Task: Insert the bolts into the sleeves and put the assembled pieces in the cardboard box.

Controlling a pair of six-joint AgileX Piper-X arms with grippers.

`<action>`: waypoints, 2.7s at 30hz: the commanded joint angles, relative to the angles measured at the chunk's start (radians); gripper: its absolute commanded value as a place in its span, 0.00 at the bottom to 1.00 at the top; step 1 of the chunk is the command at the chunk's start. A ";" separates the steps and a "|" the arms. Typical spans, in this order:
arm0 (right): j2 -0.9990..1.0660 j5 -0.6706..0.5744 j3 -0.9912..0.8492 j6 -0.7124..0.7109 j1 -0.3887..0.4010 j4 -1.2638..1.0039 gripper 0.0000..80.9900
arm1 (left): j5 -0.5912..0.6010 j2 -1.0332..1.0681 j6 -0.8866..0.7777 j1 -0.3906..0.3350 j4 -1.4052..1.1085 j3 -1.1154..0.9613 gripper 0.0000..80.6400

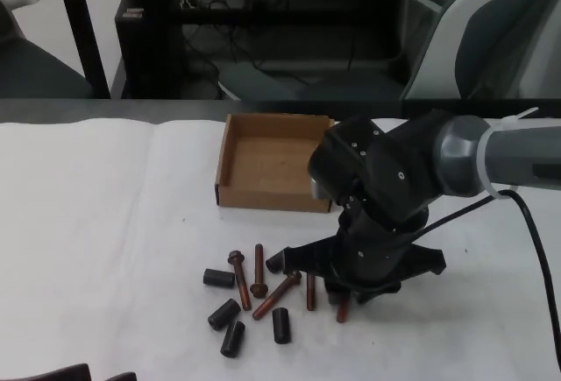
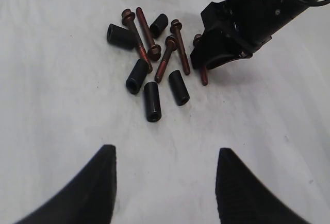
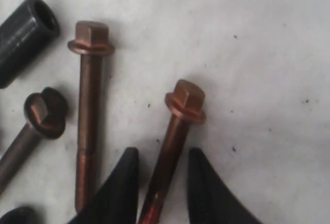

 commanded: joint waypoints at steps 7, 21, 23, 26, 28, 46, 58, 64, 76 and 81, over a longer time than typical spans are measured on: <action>0.022 -0.015 -0.017 -0.071 0.003 -0.021 0.00 | -0.004 -0.004 -0.001 -0.001 -0.004 -0.010 0.71; -0.242 0.017 0.082 -0.115 0.004 -0.027 0.00 | -0.004 -0.004 0.024 -0.001 -0.004 -0.010 0.71; -0.315 0.014 0.147 -0.115 0.004 -0.049 0.00 | -0.004 -0.004 0.021 -0.001 -0.004 -0.010 0.71; -0.434 -0.011 0.253 -0.115 0.004 -0.123 0.00 | -0.004 -0.004 0.021 -0.001 -0.004 -0.010 0.71; -0.523 -0.044 0.332 -0.115 0.004 -0.185 0.00 | -0.013 0.000 0.021 -0.001 0.004 -0.010 0.71; -0.871 -0.206 0.589 -0.115 0.004 -0.289 0.00 | 0.027 0.689 0.313 -0.001 0.022 -0.341 0.71; -0.871 -0.275 0.589 -0.115 0.004 -0.287 0.00 | -0.053 1.209 0.492 -0.001 0.268 -0.750 0.71; -0.871 -0.294 0.589 -0.115 0.004 -0.287 0.00 | 0.018 1.286 0.706 -0.003 0.292 -0.819 0.71; -0.871 -0.335 0.589 -0.115 0.004 -0.287 0.00 | -0.006 1.349 0.876 -0.044 0.269 -0.823 0.71; -0.871 -0.359 0.589 -0.115 0.004 -0.287 0.00 | -0.011 1.387 0.832 -0.071 0.215 -0.823 0.71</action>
